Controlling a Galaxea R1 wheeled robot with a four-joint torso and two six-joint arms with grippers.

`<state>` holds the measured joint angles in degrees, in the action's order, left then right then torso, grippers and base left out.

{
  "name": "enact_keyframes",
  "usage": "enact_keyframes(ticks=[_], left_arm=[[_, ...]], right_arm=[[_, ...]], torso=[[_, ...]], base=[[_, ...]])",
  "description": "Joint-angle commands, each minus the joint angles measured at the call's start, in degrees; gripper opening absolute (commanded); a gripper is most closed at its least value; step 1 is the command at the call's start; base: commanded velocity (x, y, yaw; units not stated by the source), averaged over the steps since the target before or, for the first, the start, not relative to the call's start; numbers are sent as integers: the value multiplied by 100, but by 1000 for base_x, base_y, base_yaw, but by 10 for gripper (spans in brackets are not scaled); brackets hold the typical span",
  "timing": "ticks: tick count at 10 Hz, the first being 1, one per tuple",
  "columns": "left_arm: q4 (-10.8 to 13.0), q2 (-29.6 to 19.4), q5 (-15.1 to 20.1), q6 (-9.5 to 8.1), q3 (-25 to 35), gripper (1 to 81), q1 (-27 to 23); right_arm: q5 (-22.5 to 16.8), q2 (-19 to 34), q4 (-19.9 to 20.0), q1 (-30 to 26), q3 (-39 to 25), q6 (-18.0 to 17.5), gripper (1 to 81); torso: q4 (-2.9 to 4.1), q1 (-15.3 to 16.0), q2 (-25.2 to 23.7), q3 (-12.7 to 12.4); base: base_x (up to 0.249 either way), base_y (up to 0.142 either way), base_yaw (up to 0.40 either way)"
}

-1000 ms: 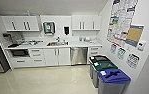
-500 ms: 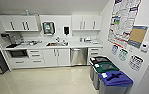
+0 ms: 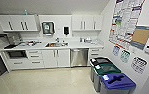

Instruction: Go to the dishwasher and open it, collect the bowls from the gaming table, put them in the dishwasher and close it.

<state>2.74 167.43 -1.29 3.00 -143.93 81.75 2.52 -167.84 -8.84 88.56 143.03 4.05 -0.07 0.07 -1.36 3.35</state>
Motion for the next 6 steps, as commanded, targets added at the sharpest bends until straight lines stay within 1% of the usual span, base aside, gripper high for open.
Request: enact_keyframes(ticks=[1, 6], left_arm=[[-19, -51, 279, 8, 32, 811, -313], [-19, -51, 279, 8, 41, 811, -313]], right_arm=[[-296, 11, -65, -247, -40, 26, 811], [-296, 11, -74, -238, -40, 26, 811]], torso=[[0, 0, 0, 0], [0, 0, 0, 0]], base=[[116, 0, 0], [116, 0, 0]])
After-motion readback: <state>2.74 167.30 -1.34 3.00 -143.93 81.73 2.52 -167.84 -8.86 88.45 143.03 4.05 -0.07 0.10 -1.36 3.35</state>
